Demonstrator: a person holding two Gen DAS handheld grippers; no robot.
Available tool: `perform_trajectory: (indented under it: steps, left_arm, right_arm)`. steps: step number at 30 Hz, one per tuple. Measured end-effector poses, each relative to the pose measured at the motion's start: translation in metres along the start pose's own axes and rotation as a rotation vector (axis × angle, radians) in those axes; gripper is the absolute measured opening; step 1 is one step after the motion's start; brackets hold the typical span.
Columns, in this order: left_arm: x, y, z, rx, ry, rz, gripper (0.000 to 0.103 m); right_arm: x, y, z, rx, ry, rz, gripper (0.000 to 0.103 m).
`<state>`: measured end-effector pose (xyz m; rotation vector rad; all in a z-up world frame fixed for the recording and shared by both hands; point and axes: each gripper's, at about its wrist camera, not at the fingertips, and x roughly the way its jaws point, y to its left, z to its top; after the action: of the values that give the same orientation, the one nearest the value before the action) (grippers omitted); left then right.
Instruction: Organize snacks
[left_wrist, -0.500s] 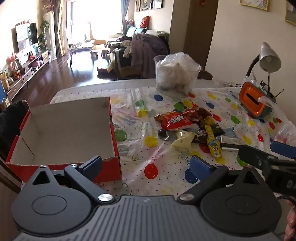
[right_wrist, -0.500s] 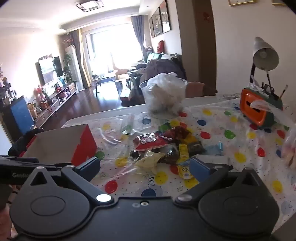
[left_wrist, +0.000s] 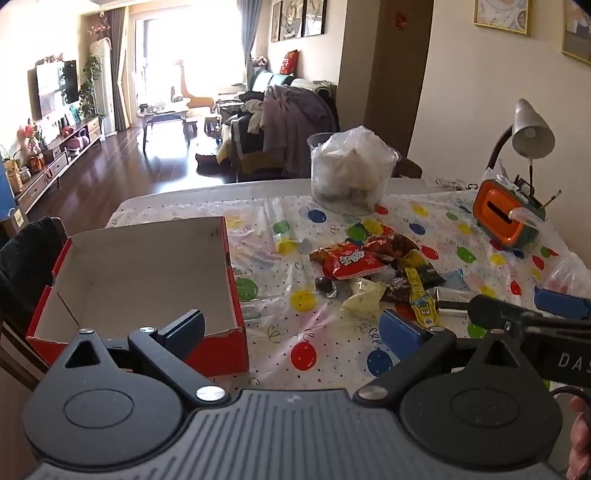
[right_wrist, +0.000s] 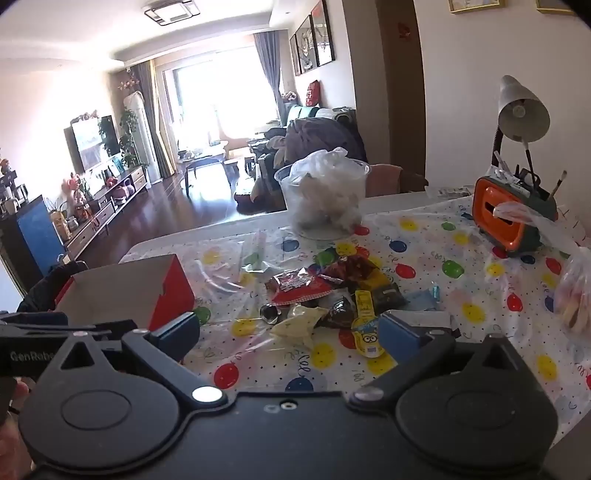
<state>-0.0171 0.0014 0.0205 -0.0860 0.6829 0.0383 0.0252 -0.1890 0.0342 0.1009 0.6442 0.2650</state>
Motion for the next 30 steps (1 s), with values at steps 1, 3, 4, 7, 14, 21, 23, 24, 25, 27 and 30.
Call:
perform_trajectory:
  steps: [1, 3, 4, 7, 14, 21, 23, 24, 25, 27, 30]
  left_arm:
    - [-0.0010, -0.0007, 0.0001, 0.000, -0.002, 0.002, 0.102]
    - [-0.0010, -0.0022, 0.0009, -0.002, -0.001, 0.004, 0.102]
    - [-0.0013, -0.0031, 0.0019, 0.000, 0.001, 0.005, 0.102]
    - [-0.0033, -0.0056, 0.0021, -0.004, -0.002, 0.010, 0.102]
    - [-0.0052, -0.0064, 0.0011, -0.013, -0.007, 0.014, 0.102]
    - [-0.0066, -0.0078, 0.0017, -0.013, -0.018, 0.015, 0.102]
    - [-0.0068, -0.0078, 0.0021, -0.013, -0.017, 0.017, 0.102]
    - [-0.0072, -0.0079, 0.0024, -0.014, -0.019, 0.017, 0.102]
    - [-0.0076, -0.0074, 0.0029, -0.015, -0.022, 0.016, 0.102]
    - [-0.0080, -0.0072, 0.0035, -0.012, -0.026, 0.013, 0.102]
    - [-0.0083, -0.0070, 0.0037, -0.008, -0.030, 0.008, 0.102]
  right_arm:
    - [0.0018, -0.0038, -0.0021, 0.000, 0.000, 0.003, 0.103]
    - [0.0021, -0.0043, -0.0023, 0.002, 0.009, 0.004, 0.103]
    - [0.0021, -0.0042, -0.0024, 0.003, 0.012, 0.003, 0.103]
    - [0.0030, -0.0051, -0.0033, 0.003, 0.018, -0.005, 0.103]
    - [-0.0032, -0.0034, -0.0053, -0.020, 0.008, -0.007, 0.103]
    - [-0.0054, -0.0016, -0.0040, -0.025, 0.004, 0.000, 0.103]
    - [-0.0055, -0.0012, -0.0039, -0.024, 0.001, 0.004, 0.103]
    - [-0.0061, -0.0004, -0.0037, -0.024, -0.002, 0.002, 0.103]
    - [-0.0058, -0.0004, -0.0039, -0.024, -0.004, 0.001, 0.103]
    - [-0.0062, -0.0013, -0.0040, -0.023, -0.007, -0.005, 0.103]
    - [-0.0062, -0.0014, -0.0037, -0.022, -0.008, -0.010, 0.103]
